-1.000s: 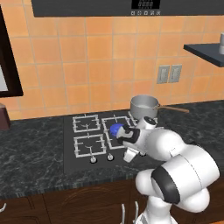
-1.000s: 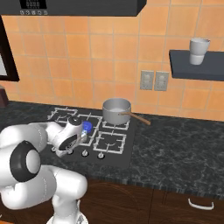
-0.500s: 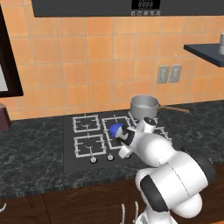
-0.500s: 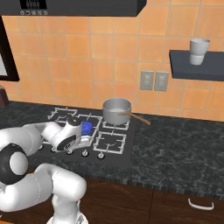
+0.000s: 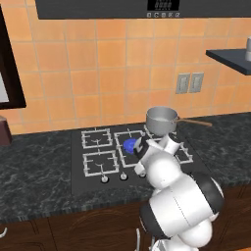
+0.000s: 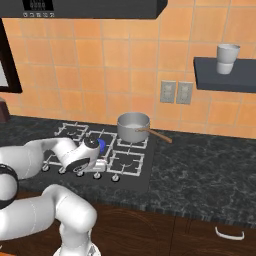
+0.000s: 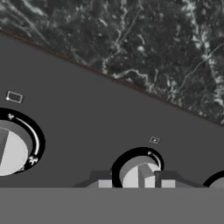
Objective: Turn off the center burner of the stove.
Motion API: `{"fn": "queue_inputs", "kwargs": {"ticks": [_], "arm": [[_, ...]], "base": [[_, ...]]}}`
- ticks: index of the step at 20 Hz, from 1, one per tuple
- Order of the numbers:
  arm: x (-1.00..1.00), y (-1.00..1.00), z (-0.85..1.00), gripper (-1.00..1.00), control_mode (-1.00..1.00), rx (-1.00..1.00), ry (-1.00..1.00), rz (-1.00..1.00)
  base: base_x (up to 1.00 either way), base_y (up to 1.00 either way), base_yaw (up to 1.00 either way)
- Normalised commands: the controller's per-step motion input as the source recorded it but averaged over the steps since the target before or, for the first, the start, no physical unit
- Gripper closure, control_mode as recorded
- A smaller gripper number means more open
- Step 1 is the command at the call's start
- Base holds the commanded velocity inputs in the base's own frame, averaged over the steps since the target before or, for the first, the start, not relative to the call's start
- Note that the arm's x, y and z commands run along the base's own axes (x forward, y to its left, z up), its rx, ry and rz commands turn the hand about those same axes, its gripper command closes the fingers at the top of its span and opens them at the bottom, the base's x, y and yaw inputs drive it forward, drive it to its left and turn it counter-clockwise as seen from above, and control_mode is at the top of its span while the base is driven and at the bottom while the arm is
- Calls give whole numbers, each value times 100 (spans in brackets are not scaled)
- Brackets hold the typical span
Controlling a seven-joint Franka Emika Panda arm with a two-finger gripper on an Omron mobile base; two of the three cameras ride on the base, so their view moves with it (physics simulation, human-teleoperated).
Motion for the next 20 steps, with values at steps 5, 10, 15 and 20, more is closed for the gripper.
{"fn": "queue_inputs", "kwargs": {"ticks": [5, 10, 15, 20], "arm": [[0, 0, -2, 100, -100, 0, 0, -100], [0, 0, -1, 100, -100, 0, 0, -100], [-2, 2, -32, 100, -100, 0, 7, -100], [0, 2, -72, 100, -100, 0, 14, -100]], "base": [[0, 0, 0], [0, 0, 0], [0, 0, 0], [0, 0, 0]]}}
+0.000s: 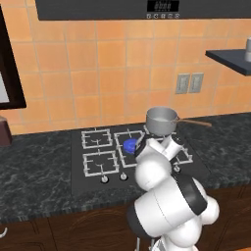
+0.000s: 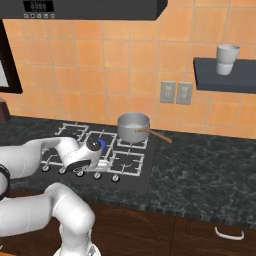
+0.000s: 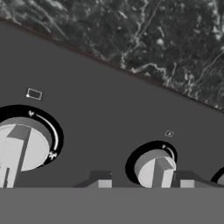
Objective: Turn off the center burner of the stove.
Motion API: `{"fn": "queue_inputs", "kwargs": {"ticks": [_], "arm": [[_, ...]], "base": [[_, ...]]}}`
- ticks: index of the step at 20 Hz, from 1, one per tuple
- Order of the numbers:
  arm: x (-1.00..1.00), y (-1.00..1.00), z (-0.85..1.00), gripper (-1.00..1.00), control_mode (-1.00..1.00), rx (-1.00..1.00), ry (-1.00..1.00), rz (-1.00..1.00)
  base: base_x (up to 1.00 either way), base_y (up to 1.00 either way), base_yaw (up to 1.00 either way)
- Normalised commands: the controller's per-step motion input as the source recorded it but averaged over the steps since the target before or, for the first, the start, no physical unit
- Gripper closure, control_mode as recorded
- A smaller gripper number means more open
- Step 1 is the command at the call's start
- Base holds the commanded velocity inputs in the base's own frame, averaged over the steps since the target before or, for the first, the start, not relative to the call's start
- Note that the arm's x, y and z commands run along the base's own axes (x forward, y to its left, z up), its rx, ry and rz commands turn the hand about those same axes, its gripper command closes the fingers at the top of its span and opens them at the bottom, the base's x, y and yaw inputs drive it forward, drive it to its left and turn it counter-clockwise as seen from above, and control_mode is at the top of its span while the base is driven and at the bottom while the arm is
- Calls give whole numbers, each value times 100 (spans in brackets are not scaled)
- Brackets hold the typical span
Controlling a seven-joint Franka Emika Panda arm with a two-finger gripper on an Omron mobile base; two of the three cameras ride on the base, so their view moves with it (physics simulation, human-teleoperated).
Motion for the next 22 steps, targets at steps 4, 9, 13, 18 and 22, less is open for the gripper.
{"fn": "queue_inputs", "kwargs": {"ticks": [4, 9, 13, 18, 22], "arm": [[0, 22, -96, 100, -100, -11, 43, -100], [0, 26, -100, 100, -100, -16, 50, -99], [0, 22, -92, 100, -100, -13, 54, -98], [3, -18, 0, 100, -100, 0, 10, -16], [-16, -1, -25, 100, -100, -1, 15, -62]], "base": [[0, 0, 0], [0, 0, 0], [0, 0, 0], [0, 0, 0], [0, 0, 0]]}}
